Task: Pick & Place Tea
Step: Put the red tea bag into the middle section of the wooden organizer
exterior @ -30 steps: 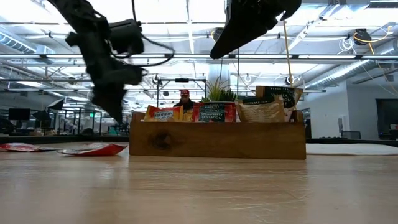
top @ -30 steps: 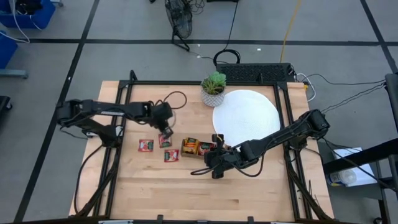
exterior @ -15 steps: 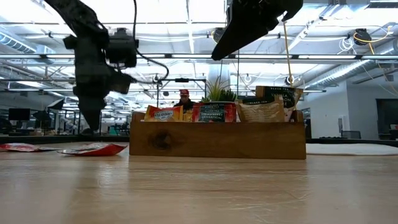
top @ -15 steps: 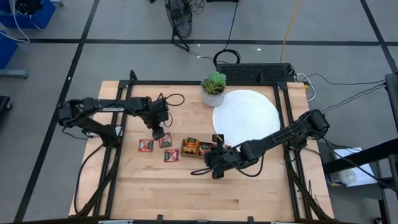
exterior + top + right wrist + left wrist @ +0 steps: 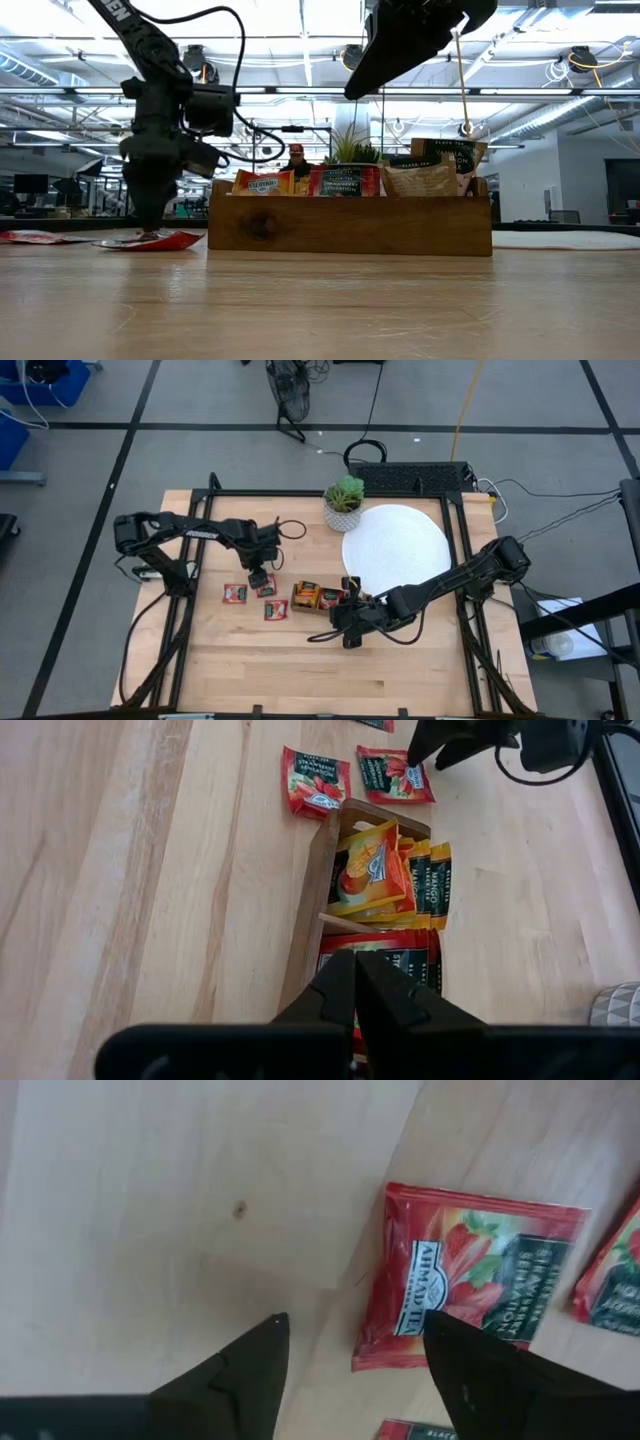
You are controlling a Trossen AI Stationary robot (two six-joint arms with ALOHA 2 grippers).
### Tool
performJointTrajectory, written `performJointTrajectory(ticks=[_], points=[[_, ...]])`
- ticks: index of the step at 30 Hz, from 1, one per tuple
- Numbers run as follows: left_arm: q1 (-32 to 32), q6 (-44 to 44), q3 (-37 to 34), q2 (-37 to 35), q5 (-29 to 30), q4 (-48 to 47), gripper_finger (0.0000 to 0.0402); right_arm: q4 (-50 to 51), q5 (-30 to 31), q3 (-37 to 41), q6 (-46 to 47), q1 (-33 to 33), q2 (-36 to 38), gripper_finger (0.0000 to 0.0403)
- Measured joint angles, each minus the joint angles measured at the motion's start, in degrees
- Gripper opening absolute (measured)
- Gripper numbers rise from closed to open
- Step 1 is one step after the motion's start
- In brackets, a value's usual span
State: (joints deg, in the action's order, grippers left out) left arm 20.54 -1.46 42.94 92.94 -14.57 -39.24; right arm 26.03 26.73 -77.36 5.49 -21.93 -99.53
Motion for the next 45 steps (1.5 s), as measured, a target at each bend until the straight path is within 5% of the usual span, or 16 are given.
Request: performJointTrajectory(ticks=[14, 23, 28, 35, 41, 45], points=[[-2.52, -1.42, -0.63, -2.44, 1.38, -2.42, 0.0175, -0.04, 0.12, 0.0, -0.12, 0.01, 0.0, 0.0], [-4.6, 0.84, -0.98, -3.66, -12.12, -3.51, 0.017, -0.04, 0.15, 0.0, -0.06, 0.01, 0.0, 0.0], [-6.65, -0.97, -0.78, -3.89, -4.59, -2.29, 0.0172, -0.06, 0.15, 0.0, -0.11, 0.01, 0.0, 0.0], [-8.97, -2.09, -0.34, -3.99, -1.87, -3.52, 0.0174, -0.06, 0.16, 0.0, -0.12, 0.08, 0.0, 0.0], [-17.16, -0.13, 4.51, -3.88, 16.53, -6.2, 0.0175, -0.06, 0.19, 0.0, -0.17, 0.39, 0.0, 0.0], [-21.19, -0.95, 7.78, -3.91, 19.62, -5.34, 0.0175, -0.08, 0.21, 0.0, -0.17, 0.72, 0.0, 0.0]])
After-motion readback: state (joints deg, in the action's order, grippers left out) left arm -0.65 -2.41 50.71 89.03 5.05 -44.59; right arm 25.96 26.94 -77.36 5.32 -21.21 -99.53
